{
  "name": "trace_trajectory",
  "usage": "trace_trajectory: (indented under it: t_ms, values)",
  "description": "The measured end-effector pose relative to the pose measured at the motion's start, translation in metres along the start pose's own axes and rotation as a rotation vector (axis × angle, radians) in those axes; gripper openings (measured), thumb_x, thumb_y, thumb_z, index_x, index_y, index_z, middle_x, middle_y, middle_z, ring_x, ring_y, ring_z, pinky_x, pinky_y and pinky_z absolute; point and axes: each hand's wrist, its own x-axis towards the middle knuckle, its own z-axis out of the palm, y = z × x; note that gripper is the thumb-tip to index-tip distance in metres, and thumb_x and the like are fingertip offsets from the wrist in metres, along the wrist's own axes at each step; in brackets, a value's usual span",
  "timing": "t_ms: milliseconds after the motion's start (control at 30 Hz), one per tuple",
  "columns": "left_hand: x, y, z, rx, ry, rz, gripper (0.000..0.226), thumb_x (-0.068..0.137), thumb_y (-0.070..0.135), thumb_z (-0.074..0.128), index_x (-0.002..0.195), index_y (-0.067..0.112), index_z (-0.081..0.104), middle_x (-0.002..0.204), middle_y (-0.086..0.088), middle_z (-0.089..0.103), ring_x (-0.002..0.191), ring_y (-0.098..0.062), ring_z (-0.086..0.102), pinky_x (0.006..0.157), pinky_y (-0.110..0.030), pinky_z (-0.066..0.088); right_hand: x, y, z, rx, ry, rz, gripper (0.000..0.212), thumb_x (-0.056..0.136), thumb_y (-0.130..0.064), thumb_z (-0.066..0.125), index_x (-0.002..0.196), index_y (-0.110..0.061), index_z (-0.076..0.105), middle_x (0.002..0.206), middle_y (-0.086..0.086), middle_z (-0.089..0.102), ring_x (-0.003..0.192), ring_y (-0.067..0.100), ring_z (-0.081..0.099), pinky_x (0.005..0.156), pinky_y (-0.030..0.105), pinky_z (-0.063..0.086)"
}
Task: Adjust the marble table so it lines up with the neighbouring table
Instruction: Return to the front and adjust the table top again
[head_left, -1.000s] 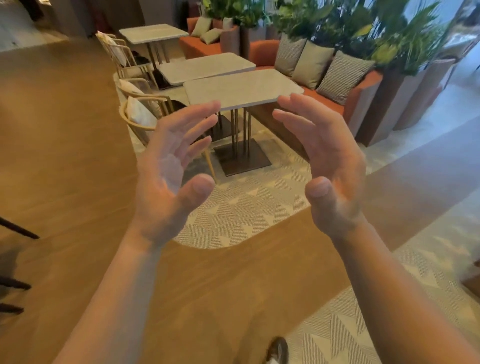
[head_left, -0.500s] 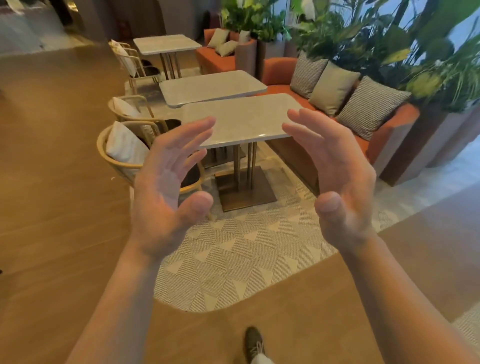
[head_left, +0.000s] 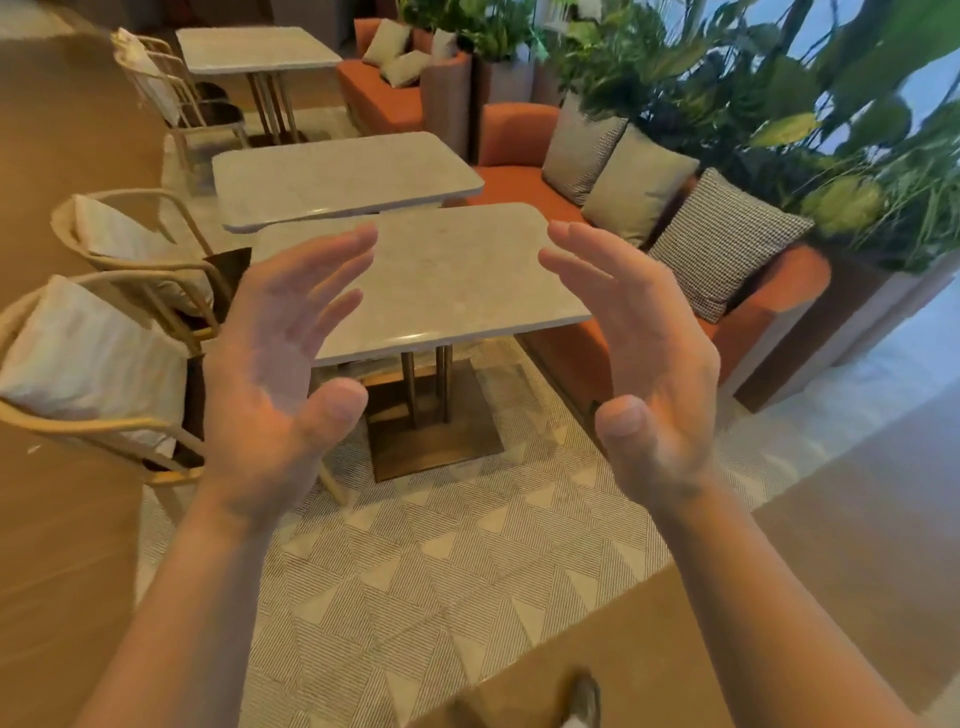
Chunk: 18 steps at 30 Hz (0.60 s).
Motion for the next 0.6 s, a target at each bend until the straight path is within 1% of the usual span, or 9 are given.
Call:
trace_trajectory:
  t_ms: [167,300,467,533,600]
  values:
    - [0.056,-0.086,0.035,0.059,0.039,-0.04,0.071,0.085,0.078,0.07,0.144,0.041,0.056,0.155,0.002,0.059,0.151,-0.035,0.052,0.121,-0.049,0.044,0.045,0.104,-0.038,0.106,-0.029,0.054,0.098,0.093,-0.079,0.057,0.151,-0.001,0.044,0.154,0.014,0.053,0.144,0.033,0.059,0.121,0.045,0.046]
    - [0.096,-0.14,0.061,0.104,0.081,-0.053,0.069,0.086,0.076,0.072,0.144,0.042,0.055,0.156,-0.001,0.058,0.151,-0.037,0.052,0.12,-0.048,0.043,0.084,0.175,-0.066,0.162,-0.068,0.079,0.102,0.093,-0.08,0.056,0.151,0.002,0.04,0.154,0.021,0.051,0.144,0.04,0.057,0.121,0.043,0.045]
    - [0.139,-0.194,0.072,0.186,0.121,-0.1,0.072,0.087,0.078,0.068,0.147,0.043,0.052,0.157,-0.005,0.056,0.151,-0.036,0.052,0.121,-0.05,0.044,0.128,0.25,-0.078,0.207,-0.121,0.097,0.1,0.094,-0.079,0.055,0.15,0.002,0.038,0.153,0.021,0.05,0.141,0.039,0.058,0.12,0.043,0.046]
    - [0.153,-0.219,0.067,0.221,0.13,-0.103,0.076,0.087,0.079,0.066,0.152,0.043,0.049,0.159,-0.002,0.056,0.152,-0.034,0.052,0.121,-0.048,0.042,0.14,0.28,-0.079,0.208,-0.119,0.099,0.098,0.095,-0.078,0.056,0.15,0.001,0.039,0.152,0.019,0.051,0.14,0.038,0.059,0.119,0.043,0.047]
    - [0.164,-0.255,0.059,0.275,0.136,-0.117,0.081,0.086,0.081,0.063,0.155,0.042,0.045,0.16,0.003,0.056,0.154,-0.03,0.05,0.123,-0.047,0.04,0.145,0.32,-0.075,0.19,-0.1,0.135,0.09,0.097,-0.075,0.057,0.15,-0.003,0.045,0.15,0.014,0.055,0.14,0.036,0.061,0.118,0.042,0.049]
